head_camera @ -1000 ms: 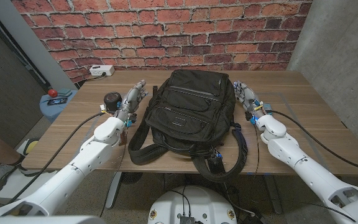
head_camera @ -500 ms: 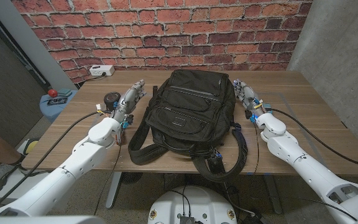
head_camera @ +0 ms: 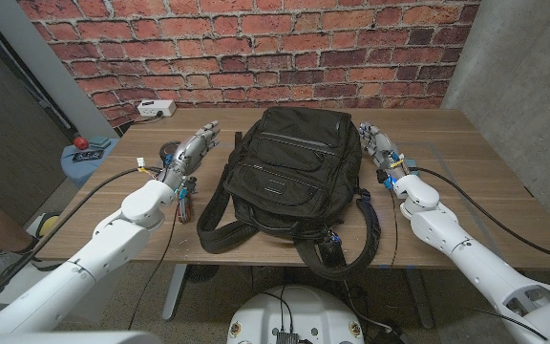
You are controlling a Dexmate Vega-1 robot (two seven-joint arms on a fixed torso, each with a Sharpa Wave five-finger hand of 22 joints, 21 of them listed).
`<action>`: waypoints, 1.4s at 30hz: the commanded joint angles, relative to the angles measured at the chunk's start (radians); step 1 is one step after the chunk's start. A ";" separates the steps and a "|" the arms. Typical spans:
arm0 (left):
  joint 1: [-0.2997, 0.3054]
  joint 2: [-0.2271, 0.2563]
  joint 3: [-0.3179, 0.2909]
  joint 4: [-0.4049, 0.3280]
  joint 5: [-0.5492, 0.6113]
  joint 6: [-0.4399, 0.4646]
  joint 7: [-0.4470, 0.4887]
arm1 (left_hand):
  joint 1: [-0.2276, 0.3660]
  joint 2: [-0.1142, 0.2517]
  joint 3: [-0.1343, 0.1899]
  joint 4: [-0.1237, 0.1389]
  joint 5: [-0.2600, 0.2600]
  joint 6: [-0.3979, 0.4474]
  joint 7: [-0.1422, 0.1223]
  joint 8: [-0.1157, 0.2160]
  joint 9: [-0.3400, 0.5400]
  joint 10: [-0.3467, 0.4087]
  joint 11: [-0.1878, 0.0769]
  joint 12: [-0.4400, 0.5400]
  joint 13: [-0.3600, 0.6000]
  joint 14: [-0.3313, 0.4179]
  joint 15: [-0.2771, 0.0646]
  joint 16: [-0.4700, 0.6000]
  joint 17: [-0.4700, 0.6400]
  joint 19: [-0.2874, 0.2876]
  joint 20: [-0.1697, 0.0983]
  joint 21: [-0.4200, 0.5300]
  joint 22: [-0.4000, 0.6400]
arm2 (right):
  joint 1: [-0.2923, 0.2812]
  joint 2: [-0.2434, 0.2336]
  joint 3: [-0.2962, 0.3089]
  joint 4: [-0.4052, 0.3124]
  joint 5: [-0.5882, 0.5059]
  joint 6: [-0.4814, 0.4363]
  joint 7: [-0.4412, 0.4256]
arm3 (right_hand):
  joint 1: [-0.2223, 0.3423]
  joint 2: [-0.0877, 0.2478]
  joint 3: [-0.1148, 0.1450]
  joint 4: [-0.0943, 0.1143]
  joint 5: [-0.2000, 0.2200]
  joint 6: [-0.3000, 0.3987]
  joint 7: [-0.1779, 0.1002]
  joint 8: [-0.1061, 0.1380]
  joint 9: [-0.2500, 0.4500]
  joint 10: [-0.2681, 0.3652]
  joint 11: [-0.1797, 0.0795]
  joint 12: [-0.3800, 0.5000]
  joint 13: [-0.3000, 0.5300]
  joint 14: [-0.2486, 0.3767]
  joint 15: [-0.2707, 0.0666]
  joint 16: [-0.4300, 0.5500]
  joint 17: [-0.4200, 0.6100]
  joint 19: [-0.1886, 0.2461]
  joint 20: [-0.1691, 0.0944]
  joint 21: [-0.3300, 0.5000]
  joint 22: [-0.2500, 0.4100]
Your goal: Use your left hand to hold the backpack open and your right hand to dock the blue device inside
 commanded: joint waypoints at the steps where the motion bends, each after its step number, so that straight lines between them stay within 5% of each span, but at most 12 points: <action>1: 0.034 0.062 -0.030 -0.040 0.063 -0.032 -0.018 | 0.018 -0.003 0.006 -0.016 0.013 0.021 0.003 0.010 0.001 0.010 -0.006 0.007 0.002 0.002 -0.002 0.000 0.003 0.010 -0.002 -0.005 0.001 | -0.011 -0.011 0.007 -0.019 -0.011 0.004 -0.019 | 0.013 -0.001 0.003 -0.008 0.003 0.006 -0.003 0.000 0.003 0.004 -0.003 -0.002 0.001 0.005 0.008 -0.001 0.002 0.005 -0.020 0.004 0.003; 26: 0.032 0.193 -0.054 -0.094 0.250 -0.042 -0.052 | 0.047 -0.017 0.005 -0.060 0.046 0.067 -0.008 0.013 0.002 0.053 -0.023 0.015 0.003 0.021 -0.015 0.002 0.003 0.030 -0.002 -0.015 0.002 | -0.031 -0.012 0.031 -0.013 -0.008 0.033 -0.045 | 0.014 0.000 0.002 -0.012 0.003 0.007 -0.004 -0.001 0.003 0.004 -0.003 -0.004 0.001 0.006 0.007 -0.002 0.002 0.005 -0.021 0.005 0.003; 42: 0.138 0.164 -0.131 -0.090 0.473 -0.213 0.097 | 0.126 -0.055 0.001 -0.092 0.084 0.196 -0.009 0.023 0.003 0.204 -0.048 0.049 0.011 0.151 -0.046 0.019 0.005 0.150 0.027 0.000 0.006 | -0.066 -0.019 0.042 -0.061 -0.012 0.036 -0.079 | 0.013 0.002 0.001 -0.013 0.003 0.006 -0.002 -0.002 0.003 0.003 0.000 -0.006 0.001 0.006 0.009 -0.002 0.003 0.006 -0.021 0.005 0.003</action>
